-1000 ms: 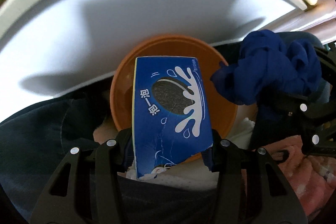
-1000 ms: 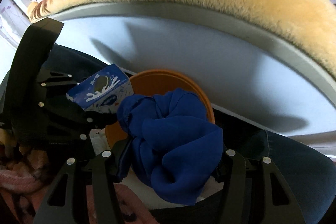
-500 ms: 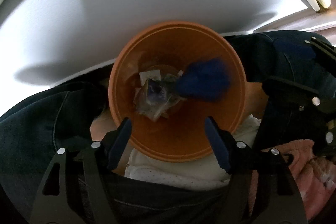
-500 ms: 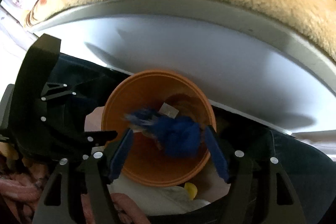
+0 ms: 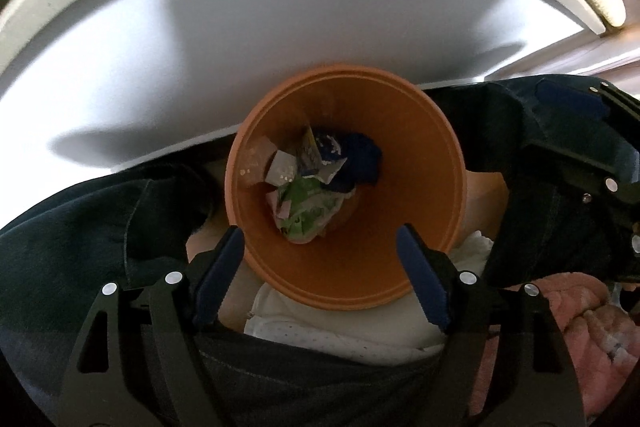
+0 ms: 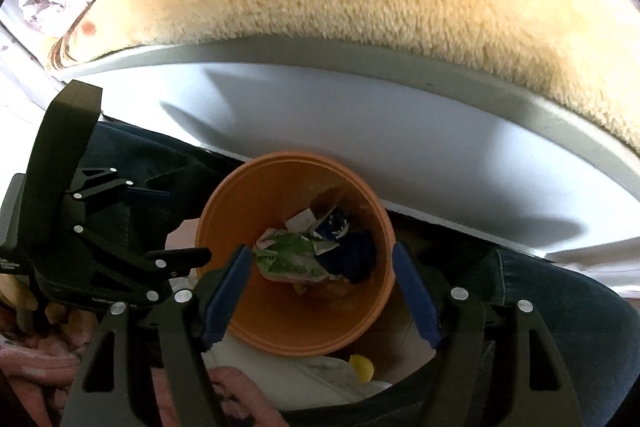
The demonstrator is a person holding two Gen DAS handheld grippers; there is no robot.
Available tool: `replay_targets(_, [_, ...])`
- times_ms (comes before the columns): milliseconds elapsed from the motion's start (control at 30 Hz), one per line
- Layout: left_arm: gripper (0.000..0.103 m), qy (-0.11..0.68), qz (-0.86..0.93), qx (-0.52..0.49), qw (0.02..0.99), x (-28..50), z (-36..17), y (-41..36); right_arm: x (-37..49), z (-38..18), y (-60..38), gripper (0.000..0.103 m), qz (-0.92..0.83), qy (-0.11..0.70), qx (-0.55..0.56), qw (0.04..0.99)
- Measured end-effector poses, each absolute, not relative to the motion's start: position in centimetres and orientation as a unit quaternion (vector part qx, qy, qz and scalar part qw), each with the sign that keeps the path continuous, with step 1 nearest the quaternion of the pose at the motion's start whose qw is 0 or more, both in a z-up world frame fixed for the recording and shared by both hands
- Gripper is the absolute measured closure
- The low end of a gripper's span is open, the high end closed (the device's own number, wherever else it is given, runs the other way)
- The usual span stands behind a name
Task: Collect trash
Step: 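Grasp the toothpaste tube with the left tool while the right tool grasps the green-and-white box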
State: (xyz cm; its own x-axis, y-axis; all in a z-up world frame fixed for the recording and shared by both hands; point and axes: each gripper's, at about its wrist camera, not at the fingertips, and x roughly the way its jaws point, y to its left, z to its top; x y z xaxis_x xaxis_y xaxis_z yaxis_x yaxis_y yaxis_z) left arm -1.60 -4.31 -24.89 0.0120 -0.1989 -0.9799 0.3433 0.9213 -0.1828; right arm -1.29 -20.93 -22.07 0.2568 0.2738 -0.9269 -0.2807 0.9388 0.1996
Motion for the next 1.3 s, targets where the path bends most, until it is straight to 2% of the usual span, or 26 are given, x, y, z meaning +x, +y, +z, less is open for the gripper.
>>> replay_targets(200, [0.026,0.654,-0.193,0.059,0.729,-2.3,-23.2,-4.7,-1.8,-20.3,-21.5,0.031,0.176,0.566,-0.002,0.806])
replay_targets(400, [0.026,0.596,-0.203,0.054,0.775,-2.4,-18.1,-4.4,-2.0,-15.6,-22.7,0.031,0.176,0.515,0.011,0.839])
replay_targets(567, [0.015,0.526,-0.195,0.053,0.826,-1.8,-13.0,-4.0,-1.5,-10.5,-24.2,0.026,0.17,0.449,0.014,0.877])
replay_targets(833, [0.013,0.453,-0.176,0.05,0.872,1.7,-7.8,-4.2,3.9,-6.5,-26.1,0.021,0.107,0.374,-0.012,0.921])
replay_targets(1067, [0.012,0.449,-0.171,0.027,0.876,5.5,-6.6,-4.2,12.2,-6.4,-27.0,0.017,0.057,0.363,-0.03,0.93])
replay_targets(1167, [0.012,0.453,-0.169,0.018,0.875,6.2,-6.8,-3.6,15.9,-7.3,-25.9,0.013,0.029,0.357,-0.069,0.931])
replay_targets(1300, [0.012,0.465,-0.169,0.009,0.869,7.4,-7.5,-3.0,20.5,-8.9,-23.4,0.013,-0.003,0.353,-0.142,0.925])
